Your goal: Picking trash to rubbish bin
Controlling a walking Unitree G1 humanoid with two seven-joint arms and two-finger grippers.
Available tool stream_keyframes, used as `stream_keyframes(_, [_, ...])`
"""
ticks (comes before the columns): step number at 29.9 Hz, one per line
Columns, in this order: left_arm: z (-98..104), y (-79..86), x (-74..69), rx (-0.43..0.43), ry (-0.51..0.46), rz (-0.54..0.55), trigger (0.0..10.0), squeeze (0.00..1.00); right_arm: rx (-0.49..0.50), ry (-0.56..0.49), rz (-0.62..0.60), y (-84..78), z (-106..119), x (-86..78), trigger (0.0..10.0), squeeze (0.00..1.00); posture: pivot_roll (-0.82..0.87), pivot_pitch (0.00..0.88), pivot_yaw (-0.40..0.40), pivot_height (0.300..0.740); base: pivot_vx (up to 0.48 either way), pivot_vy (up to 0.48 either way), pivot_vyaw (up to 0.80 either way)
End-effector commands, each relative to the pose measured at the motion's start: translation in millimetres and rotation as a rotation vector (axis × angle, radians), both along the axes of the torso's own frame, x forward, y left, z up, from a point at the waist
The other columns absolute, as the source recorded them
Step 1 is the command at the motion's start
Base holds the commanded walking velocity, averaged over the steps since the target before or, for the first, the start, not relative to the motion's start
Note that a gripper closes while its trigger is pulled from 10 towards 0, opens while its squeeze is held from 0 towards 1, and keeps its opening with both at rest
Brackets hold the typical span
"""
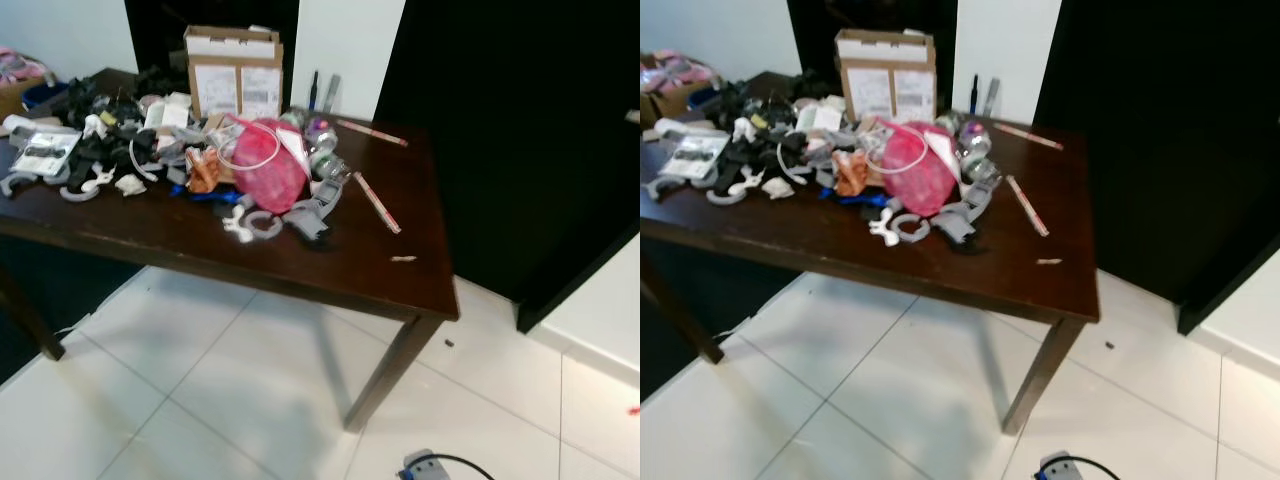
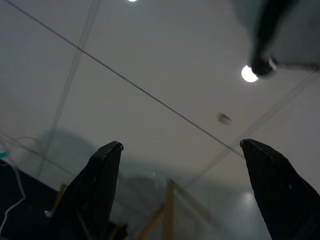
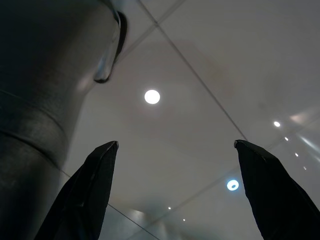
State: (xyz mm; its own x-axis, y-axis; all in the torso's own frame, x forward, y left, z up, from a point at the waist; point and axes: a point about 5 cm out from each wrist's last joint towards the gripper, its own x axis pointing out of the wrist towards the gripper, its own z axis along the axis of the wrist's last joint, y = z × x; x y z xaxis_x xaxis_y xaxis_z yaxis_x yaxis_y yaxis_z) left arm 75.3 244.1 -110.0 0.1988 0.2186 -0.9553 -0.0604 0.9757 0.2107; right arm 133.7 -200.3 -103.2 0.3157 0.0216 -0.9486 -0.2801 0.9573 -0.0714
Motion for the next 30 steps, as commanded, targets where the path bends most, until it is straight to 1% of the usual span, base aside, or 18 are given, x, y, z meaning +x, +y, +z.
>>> stream_keyframes(1, [-2.9, -6.3, -7.2, -0.007, 0.028, -0.010, 10.0, 0.00, 0.000, 0.012, -0.004, -0.4, -0.9, -3.0, 10.0, 0.00, 0.13, 0.082, -0.063, 0.740, 0.000, 0.450, 0.00])
stream_keyframes(5, [-4.0, -14.4, -2.6, -0.015, 0.022, -0.014, 10.0, 0.00, 0.003, 0.012, -0.002, 0.2, -1.0, -3.0, 10.0, 0.00, 0.13, 0.083, -0.062, 0.740, 0.000, 0.448, 0.00])
stream_keyframes(10, [-4.0, -15.6, -1.2, -0.017, 0.019, -0.014, 10.0, 0.00, 0.005, 0.013, -0.002, 0.7, -1.2, -3.2, 10.0, 0.00, 0.13, 0.082, -0.062, 0.740, 0.000, 0.378, 0.00])
stream_keyframes(14, [-1.0, 3.9, -12.5, 0.001, 0.027, -0.008, 10.0, 0.00, 0.007, 0.014, -0.002, 1.2, -1.2, -3.3, 10.0, 0.00, 0.13, 0.081, -0.064, 0.740, 0.000, 0.000, 0.00])
stream_keyframes(16, [-1.0, 3.9, -12.5, 0.001, 0.027, -0.008, 10.0, 0.00, 0.007, 0.014, -0.002, 1.2, -1.2, -3.3, 10.0, 0.00, 0.13, 0.081, -0.064, 0.740, 0.000, 0.000, 0.00])
stream_keyframes(18, [0.3, 10.8, -16.7, 0.007, 0.029, -0.001, 10.0, 0.00, 0.008, 0.014, -0.002, 1.1, -1.2, -3.3, 10.0, 0.00, 0.13, 0.081, -0.065, 0.740, 0.000, 0.000, 0.00])
stream_keyframes(20, [0.7, 12.4, -17.6, 0.009, 0.029, -0.001, 10.0, 0.00, 0.008, 0.014, -0.002, 1.0, -1.2, -3.2, 10.0, 0.00, 0.13, 0.080, -0.066, 0.740, 0.000, 0.000, 0.00])
stream_keyframes(25, [-0.2, 7.8, -14.1, 0.001, 0.022, -0.001, 10.0, 0.00, 0.007, 0.014, -0.003, 0.0, -1.0, -3.2, 10.0, 0.00, 0.13, 0.078, -0.067, 0.740, 0.000, 0.000, 0.00])
stream_keyframes(30, [-1.9, -0.4, -10.9, -0.020, 0.017, -0.002, 10.0, 0.00, 0.005, 0.014, -0.002, -1.4, -0.7, -2.9, 10.0, 0.00, 0.12, 0.075, -0.069, 0.740, 0.000, 0.000, 0.00])
